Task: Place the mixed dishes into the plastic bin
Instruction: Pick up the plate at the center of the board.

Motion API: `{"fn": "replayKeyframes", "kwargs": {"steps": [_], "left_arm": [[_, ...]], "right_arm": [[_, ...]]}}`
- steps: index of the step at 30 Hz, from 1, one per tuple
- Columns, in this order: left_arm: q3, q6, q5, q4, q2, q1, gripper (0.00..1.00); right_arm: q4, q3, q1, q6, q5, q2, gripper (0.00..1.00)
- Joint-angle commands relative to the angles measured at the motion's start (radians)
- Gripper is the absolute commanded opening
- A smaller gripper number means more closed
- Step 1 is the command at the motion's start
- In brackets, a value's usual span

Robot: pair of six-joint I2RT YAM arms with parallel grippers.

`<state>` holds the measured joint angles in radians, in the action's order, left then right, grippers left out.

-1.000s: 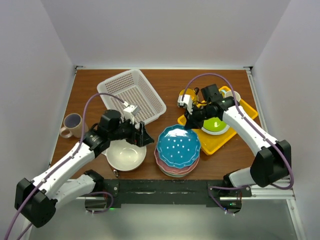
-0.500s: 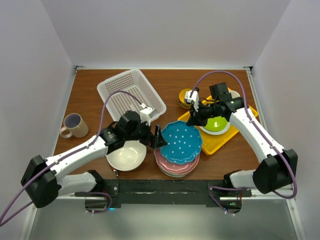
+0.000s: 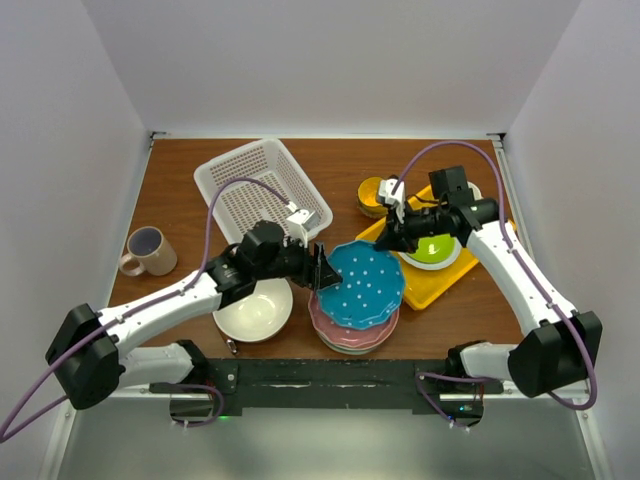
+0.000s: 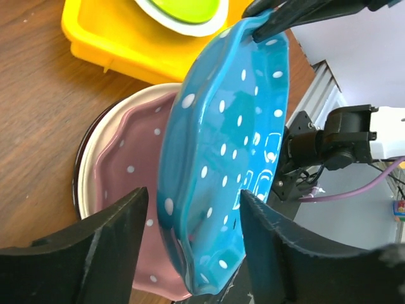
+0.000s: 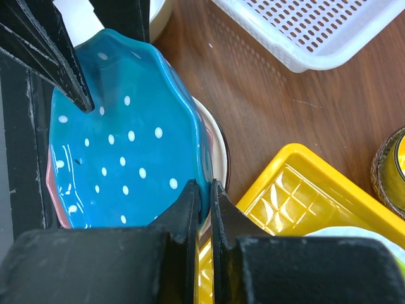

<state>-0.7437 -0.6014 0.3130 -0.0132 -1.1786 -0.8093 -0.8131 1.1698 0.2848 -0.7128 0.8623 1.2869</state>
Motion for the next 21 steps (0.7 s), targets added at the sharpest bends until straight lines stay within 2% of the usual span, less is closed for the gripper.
{"fn": "replayKeyframes", "kwargs": {"steps": [1,3,4,6,7,10,17,21], "left_arm": [[0.001,-0.024,0.035,0.081,-0.004,-0.011,0.56],[0.0,-0.024,0.047,0.081,-0.003,-0.011,0.49],[-0.002,-0.024,0.057,0.084,-0.003,-0.011,0.38],[-0.003,-0.021,0.073,0.087,-0.007,-0.011,0.26],[-0.002,-0.024,0.078,0.085,-0.006,-0.011,0.16],[-0.003,-0.032,0.084,0.087,-0.004,-0.011,0.0],[0.004,-0.075,0.029,0.087,0.057,-0.01,0.0],[0.009,-0.098,-0.014,0.082,0.112,-0.008,0.0]], "right_arm": [[0.057,0.01,-0.021,0.036,0.152,-0.046,0.0],[0.061,0.008,-0.033,0.044,0.159,-0.046,0.0],[0.06,0.007,-0.036,0.044,0.161,-0.046,0.0],[0.063,0.005,-0.039,0.047,0.165,-0.046,0.0],[0.063,0.002,-0.041,0.049,0.167,-0.046,0.0],[0.063,-0.002,-0.041,0.049,0.176,-0.046,0.0],[0.061,-0.021,-0.045,0.065,0.201,-0.051,0.0],[0.071,-0.038,-0.049,0.075,0.213,-0.057,0.2]]}}
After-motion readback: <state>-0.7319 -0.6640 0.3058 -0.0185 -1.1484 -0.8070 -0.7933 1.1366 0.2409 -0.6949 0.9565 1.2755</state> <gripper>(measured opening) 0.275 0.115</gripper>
